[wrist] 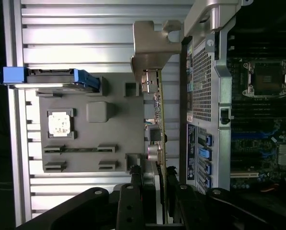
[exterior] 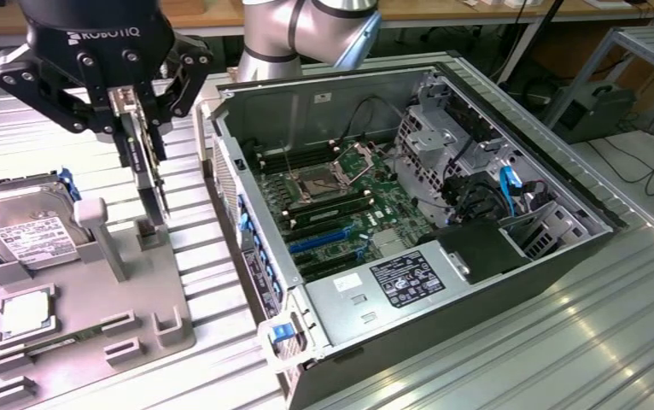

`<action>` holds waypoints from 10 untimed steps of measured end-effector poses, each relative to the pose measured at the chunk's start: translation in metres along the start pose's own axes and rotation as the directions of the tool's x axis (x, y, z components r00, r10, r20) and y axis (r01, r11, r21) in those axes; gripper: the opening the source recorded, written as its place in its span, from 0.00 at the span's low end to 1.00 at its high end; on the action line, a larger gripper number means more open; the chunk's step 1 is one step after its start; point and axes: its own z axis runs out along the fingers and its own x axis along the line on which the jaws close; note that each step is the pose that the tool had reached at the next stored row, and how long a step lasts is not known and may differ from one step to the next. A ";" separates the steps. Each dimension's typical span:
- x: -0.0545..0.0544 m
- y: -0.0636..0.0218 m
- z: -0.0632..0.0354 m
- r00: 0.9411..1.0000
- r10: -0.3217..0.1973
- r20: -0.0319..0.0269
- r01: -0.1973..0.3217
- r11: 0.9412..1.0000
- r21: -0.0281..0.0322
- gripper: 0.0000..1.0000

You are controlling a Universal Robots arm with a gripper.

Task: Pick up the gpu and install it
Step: 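Pick up the gpu and move the gpu toward the slot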

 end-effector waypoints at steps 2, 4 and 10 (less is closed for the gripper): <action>-0.001 0.0001 0.0001 1.000 0.000 0.008 0.000 1.000 0.000 0.30; -0.005 0.0001 0.0002 1.000 0.000 0.008 0.000 1.000 0.000 0.30; -0.029 0.0002 0.0012 1.000 0.000 -0.009 0.000 1.000 0.000 0.30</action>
